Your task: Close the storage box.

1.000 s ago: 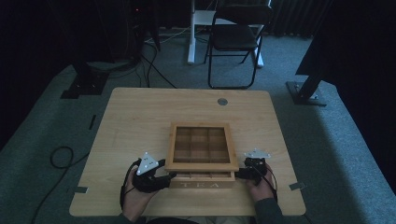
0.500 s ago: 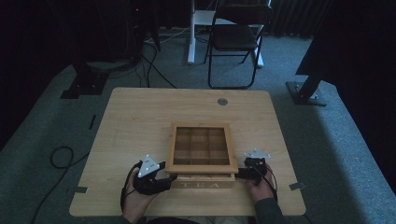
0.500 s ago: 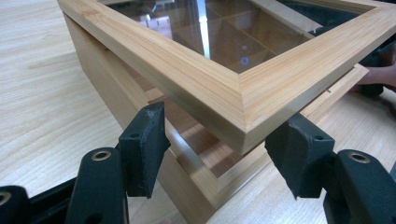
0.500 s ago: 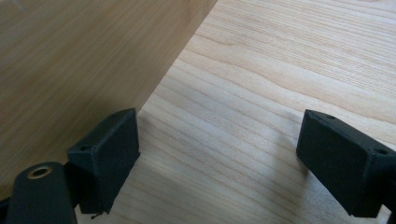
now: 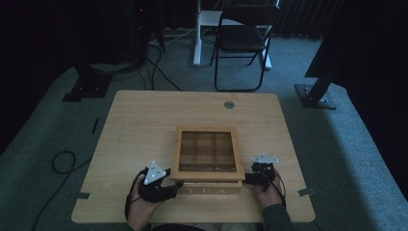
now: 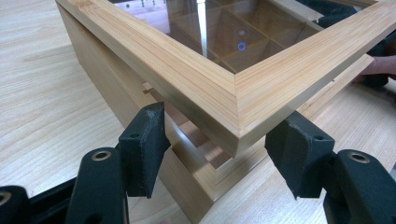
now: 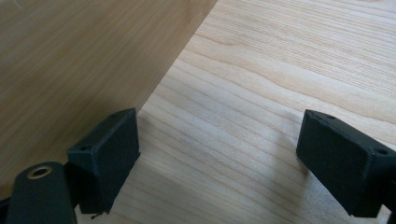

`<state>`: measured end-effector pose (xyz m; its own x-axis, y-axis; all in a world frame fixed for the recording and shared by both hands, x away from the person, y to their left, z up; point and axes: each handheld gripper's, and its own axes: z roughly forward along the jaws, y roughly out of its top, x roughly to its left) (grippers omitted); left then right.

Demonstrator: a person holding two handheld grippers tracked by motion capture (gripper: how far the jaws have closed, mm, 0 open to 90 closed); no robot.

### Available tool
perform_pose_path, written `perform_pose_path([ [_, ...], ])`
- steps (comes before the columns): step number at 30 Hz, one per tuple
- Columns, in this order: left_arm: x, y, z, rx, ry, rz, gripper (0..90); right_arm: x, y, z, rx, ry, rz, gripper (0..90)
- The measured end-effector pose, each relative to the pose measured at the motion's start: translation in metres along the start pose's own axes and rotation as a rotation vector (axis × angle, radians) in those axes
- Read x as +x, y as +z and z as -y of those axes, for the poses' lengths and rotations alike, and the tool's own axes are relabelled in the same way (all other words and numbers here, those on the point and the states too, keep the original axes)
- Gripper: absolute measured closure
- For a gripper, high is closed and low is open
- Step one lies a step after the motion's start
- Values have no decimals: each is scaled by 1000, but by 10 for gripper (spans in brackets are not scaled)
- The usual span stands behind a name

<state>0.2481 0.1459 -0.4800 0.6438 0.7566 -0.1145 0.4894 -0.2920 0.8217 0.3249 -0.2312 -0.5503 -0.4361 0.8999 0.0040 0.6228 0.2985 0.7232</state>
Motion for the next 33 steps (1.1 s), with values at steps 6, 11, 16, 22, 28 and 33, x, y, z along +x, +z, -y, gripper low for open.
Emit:
perform_pose_path([
  [6,-1,1,3,12,8,-4,389,0,0,0,0,1,0,127],
  [11,-4,2,5,25,27,-13,389,0,0,0,-1,1,0,127],
  [16,-4,4,8,32,21,-11,385,0,0,0,-1,1,-1,127],
  [22,-5,4,11,44,27,-19,380,0,0,0,-1,1,-1,127],
  [28,-5,4,15,54,25,-15,375,0,0,0,-1,0,0,127],
  [33,-4,4,18,58,25,-14,375,0,0,0,-1,0,0,127],
])
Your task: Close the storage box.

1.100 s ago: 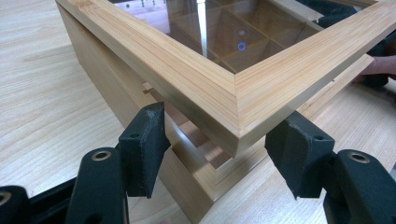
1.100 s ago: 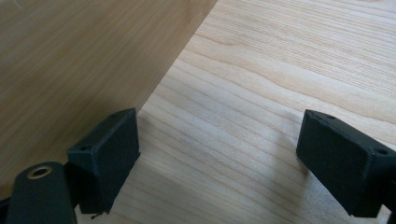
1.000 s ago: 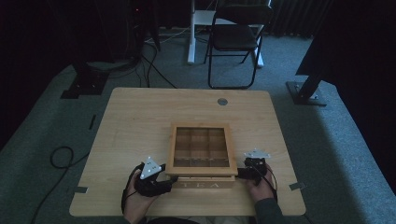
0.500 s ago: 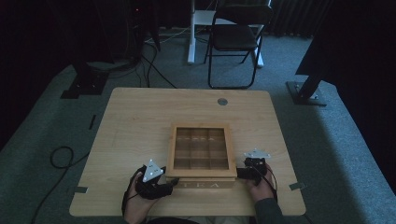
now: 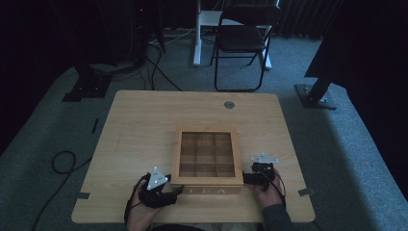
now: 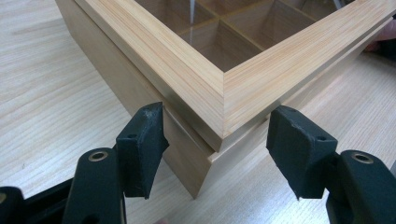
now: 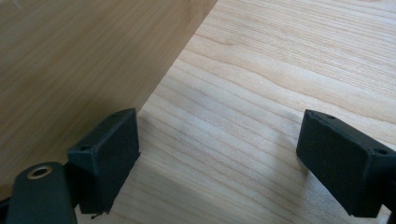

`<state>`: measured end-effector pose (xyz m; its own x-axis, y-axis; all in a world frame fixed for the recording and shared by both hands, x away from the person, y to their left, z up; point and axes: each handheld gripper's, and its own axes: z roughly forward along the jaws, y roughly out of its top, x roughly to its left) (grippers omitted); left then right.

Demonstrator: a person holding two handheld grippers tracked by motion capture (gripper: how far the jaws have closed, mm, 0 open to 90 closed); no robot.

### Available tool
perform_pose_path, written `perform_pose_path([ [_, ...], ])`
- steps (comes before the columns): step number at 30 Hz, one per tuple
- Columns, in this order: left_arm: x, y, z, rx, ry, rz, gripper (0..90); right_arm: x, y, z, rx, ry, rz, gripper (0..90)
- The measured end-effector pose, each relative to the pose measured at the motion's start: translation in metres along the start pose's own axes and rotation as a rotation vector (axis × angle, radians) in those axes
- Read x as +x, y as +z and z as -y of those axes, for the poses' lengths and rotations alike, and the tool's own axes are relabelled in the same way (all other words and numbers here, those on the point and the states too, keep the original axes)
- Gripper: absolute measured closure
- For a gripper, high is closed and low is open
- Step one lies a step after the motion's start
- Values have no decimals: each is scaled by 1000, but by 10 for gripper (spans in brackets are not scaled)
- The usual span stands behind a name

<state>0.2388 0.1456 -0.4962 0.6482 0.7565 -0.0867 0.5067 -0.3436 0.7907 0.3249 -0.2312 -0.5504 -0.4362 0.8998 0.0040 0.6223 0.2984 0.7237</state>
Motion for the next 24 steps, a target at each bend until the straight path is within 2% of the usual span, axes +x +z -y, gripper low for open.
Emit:
perform_pose_path([
  [7,1,-2,4,-9,-15,7,375,0,0,0,0,0,0,127],
  [9,4,-7,4,-47,-49,25,369,0,0,0,0,0,0,128],
  [12,11,-15,3,-94,-86,8,371,0,0,0,-1,0,0,130],
  [15,18,-20,3,-113,-118,13,366,0,0,0,-1,0,0,130],
  [24,23,-26,3,-164,-124,-24,368,0,0,0,-1,0,0,130],
])
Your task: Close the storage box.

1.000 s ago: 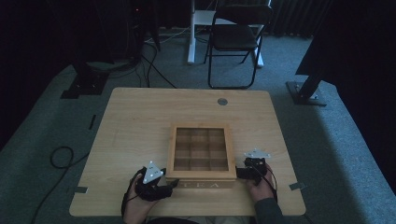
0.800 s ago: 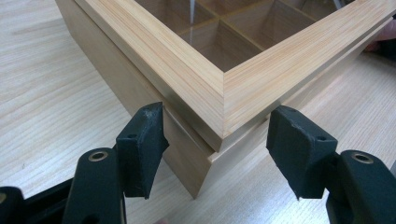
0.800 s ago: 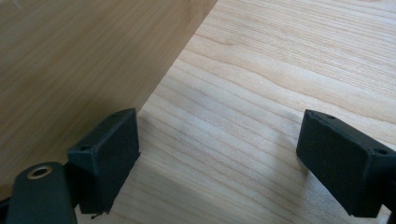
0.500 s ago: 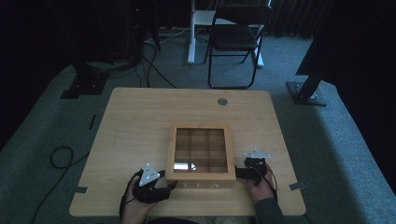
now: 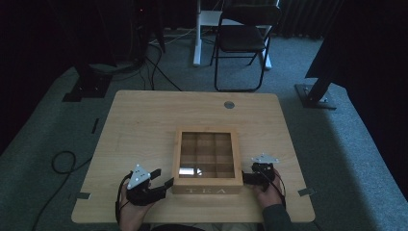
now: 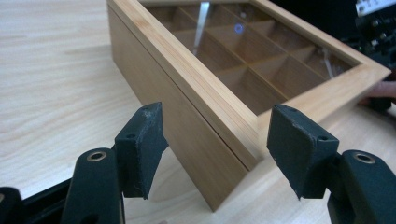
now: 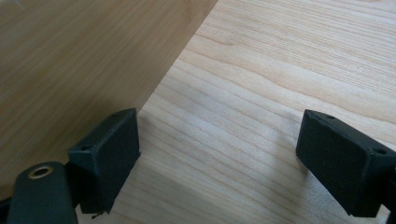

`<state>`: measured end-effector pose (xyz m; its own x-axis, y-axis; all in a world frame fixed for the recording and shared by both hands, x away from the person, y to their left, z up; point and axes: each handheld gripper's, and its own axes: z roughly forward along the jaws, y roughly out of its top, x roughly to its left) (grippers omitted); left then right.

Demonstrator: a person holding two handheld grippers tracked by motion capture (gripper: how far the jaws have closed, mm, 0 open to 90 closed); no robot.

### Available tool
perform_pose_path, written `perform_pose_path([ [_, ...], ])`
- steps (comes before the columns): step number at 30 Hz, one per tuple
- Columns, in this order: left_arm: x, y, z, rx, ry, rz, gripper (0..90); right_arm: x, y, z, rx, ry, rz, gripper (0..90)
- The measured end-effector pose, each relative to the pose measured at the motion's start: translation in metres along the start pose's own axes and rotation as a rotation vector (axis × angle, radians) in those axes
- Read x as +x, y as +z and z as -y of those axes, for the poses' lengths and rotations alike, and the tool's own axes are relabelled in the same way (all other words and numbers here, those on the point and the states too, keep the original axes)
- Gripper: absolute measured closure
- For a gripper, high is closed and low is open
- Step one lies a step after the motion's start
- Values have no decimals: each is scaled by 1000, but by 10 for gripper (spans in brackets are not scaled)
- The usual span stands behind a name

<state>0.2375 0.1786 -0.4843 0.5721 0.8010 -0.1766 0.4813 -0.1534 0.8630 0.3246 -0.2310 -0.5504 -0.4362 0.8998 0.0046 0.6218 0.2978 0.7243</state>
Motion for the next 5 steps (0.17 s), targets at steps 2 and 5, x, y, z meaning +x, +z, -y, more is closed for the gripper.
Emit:
perform_pose_path([
  [2,3,-1,0,-7,-10,-9,366,0,0,0,0,0,0,130],
  [5,7,0,1,-4,-18,-26,365,0,0,0,0,0,0,130],
])
